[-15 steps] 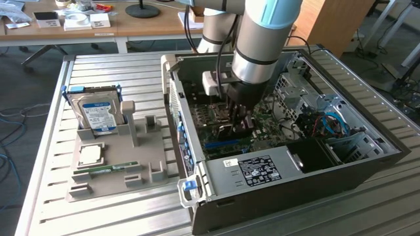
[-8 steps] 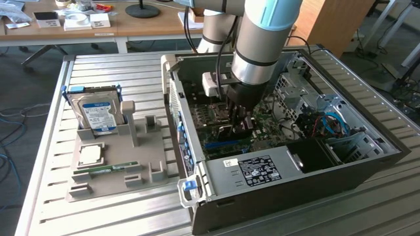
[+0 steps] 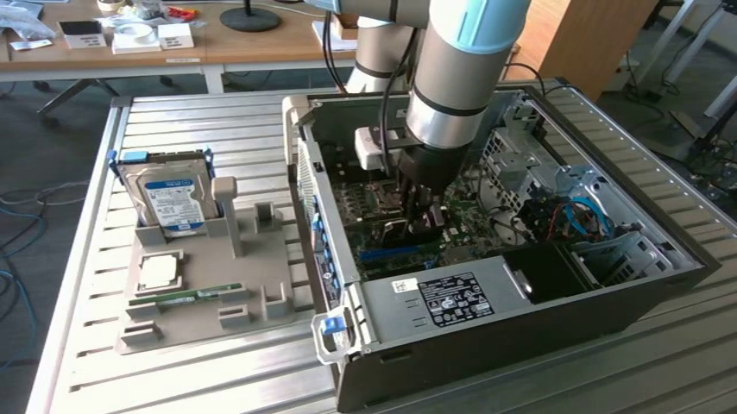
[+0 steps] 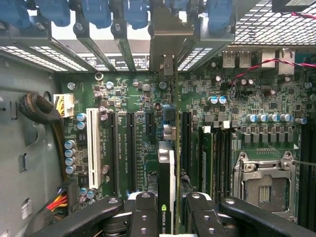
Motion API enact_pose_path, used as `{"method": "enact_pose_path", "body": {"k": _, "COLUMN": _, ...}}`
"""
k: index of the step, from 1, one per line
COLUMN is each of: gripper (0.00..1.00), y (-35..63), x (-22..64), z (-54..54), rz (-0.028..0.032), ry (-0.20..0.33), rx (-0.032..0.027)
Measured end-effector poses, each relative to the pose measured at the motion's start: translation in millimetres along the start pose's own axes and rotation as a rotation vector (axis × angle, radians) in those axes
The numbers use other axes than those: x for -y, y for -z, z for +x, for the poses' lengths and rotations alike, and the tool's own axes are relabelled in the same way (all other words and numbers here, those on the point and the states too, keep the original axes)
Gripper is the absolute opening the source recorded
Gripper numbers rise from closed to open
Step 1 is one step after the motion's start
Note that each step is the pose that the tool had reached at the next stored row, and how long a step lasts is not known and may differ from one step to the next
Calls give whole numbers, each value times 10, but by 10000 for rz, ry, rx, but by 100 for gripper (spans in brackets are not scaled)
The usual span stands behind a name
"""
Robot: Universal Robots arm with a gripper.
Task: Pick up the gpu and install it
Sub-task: 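Insert the gpu into the slot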
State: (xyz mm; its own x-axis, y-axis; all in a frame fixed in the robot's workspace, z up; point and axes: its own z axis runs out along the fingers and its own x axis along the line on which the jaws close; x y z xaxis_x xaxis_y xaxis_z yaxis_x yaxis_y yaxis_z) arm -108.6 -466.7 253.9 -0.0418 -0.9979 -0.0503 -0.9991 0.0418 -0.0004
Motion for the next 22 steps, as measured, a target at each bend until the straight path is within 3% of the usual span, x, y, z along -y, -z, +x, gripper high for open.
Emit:
{"method": "enact_pose_path", "body": {"k": 9, "gripper": 27, "y": -1, "x": -1, "z": -12, "rz": -3, "ry": -1, "rx": 32}}
{"method": "enact_pose_path", "body": {"k": 10, "gripper": 27, "y": -11, "x": -3, "z": -13, "rz": -4, "ry": -1, "rx": 57}}
{"method": "enact_pose_path", "body": {"k": 22, "gripper": 27, "y": -26, "x": -3, "z": -6, "rz": -4, "ry": -1, "rx": 57}}
